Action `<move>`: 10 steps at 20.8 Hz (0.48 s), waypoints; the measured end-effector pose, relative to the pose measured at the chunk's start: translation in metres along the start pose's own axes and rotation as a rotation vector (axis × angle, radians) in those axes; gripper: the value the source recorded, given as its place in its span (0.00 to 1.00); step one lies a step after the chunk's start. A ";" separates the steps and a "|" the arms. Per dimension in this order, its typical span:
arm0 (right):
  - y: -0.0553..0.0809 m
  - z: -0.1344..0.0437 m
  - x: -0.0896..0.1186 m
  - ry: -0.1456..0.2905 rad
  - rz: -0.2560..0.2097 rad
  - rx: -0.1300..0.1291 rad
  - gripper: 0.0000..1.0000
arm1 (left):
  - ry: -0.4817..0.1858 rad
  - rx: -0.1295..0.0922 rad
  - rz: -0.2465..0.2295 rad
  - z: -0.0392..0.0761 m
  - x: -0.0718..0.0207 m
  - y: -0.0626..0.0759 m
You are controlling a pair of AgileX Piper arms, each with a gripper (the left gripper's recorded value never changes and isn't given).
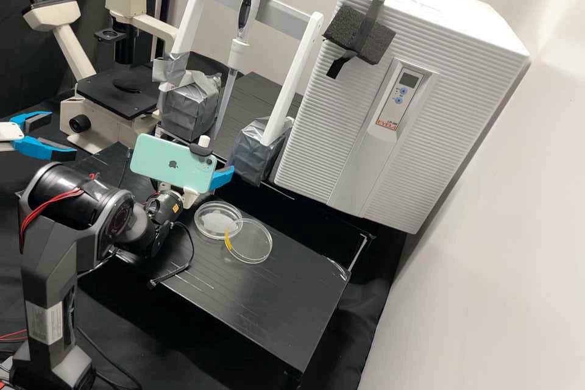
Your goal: Open the bottle
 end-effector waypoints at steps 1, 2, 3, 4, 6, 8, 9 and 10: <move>0.000 0.000 0.000 0.000 0.000 0.000 0.00 | 0.000 0.000 0.000 0.000 0.0000 0.000; 0.000 0.000 0.000 0.000 0.000 0.000 0.00 | 0.000 0.000 0.000 0.000 0.0000 0.000; 0.000 0.000 0.000 0.000 0.000 0.000 0.00 | 0.000 0.000 0.000 0.000 0.0000 0.000; 0.000 0.000 0.000 0.000 0.000 0.000 0.00 | 0.000 0.000 0.000 0.000 0.0000 0.000; 0.000 0.000 0.000 0.001 0.001 0.000 0.00 | 0.001 -0.001 -0.002 0.000 0.0001 0.000; 0.001 -0.001 0.001 0.003 0.003 0.000 0.00 | 0.001 -0.002 -0.003 0.000 0.0002 -0.001; 0.001 -0.001 0.001 0.003 0.003 0.000 0.00 | 0.001 0.001 -0.003 0.000 0.0002 -0.001; 0.001 -0.001 0.001 0.003 0.003 0.000 0.00 | 0.001 0.001 -0.003 0.000 0.0002 -0.001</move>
